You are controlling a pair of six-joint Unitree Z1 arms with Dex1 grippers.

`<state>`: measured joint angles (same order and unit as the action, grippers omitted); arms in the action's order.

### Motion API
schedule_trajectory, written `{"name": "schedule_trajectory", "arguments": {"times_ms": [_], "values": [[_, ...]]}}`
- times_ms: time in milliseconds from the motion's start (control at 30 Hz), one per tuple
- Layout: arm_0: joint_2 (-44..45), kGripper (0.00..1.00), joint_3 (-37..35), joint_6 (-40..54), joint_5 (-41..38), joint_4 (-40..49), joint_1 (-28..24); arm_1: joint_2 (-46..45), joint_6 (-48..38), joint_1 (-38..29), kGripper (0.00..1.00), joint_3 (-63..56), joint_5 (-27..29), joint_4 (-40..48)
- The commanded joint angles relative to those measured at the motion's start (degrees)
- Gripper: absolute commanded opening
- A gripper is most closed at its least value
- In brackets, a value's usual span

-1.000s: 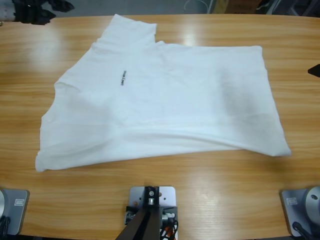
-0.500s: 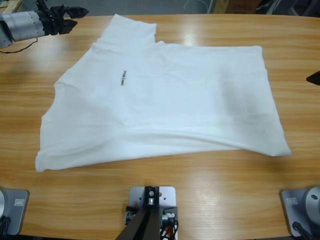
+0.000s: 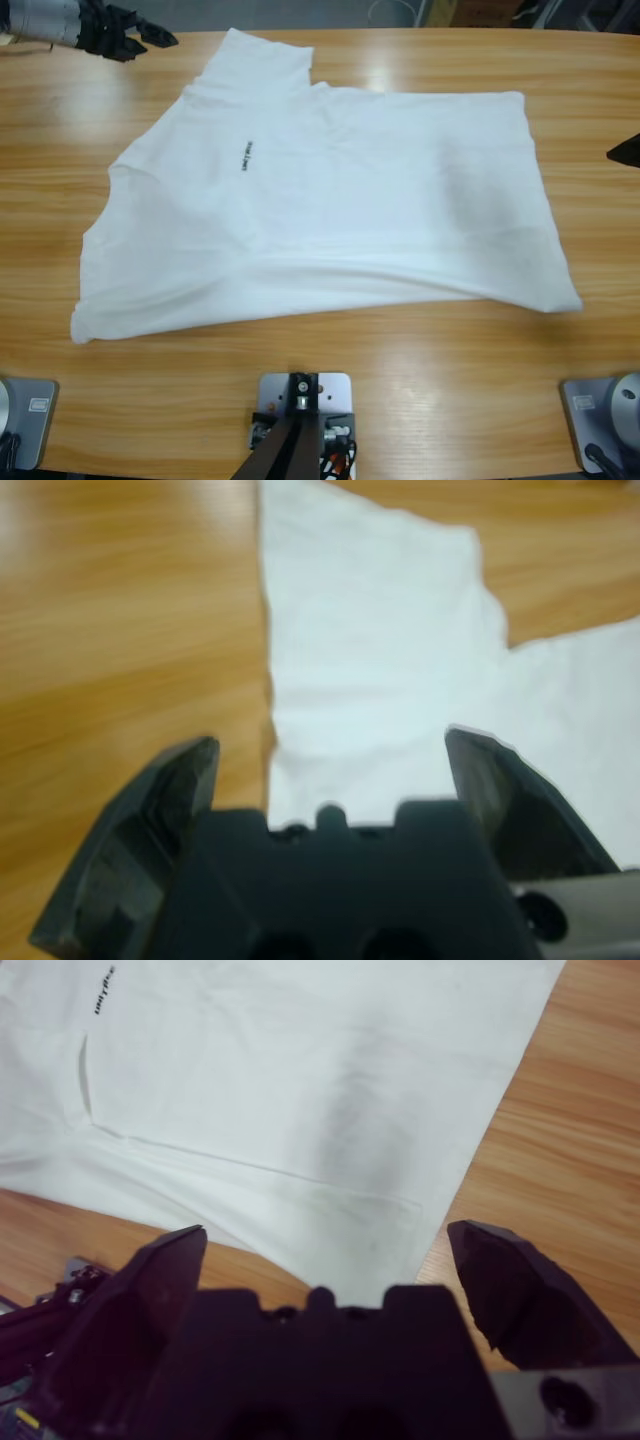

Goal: Fold clothes

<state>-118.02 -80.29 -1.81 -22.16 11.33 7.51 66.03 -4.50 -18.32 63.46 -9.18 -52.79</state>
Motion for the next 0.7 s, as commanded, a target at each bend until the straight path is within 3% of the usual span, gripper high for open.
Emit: {"name": "schedule_trajectory", "arguments": {"times_ms": [33,333,467,700], "values": [[-4.59,0.895,-13.03,4.62,15.11,18.33,4.62,0.61,0.37,-0.84,1.0,-0.27,0.92,-0.83],[-11.07,0.918,-20.43,2.28,11.36,22.37,4.44,0.36,0.46,-0.93,1.0,-0.53,1.82,-1.09],[-12.23,0.905,-23.19,-1.6,5.39,23.97,4.13,0.91,0.46,-0.93,1.0,-0.62,2.13,-0.98],[-16.2,0.904,-31.12,-6.81,5.25,31.72,4.36,1.56,0.46,-0.93,1.0,-0.28,2.24,-1.0]]}}
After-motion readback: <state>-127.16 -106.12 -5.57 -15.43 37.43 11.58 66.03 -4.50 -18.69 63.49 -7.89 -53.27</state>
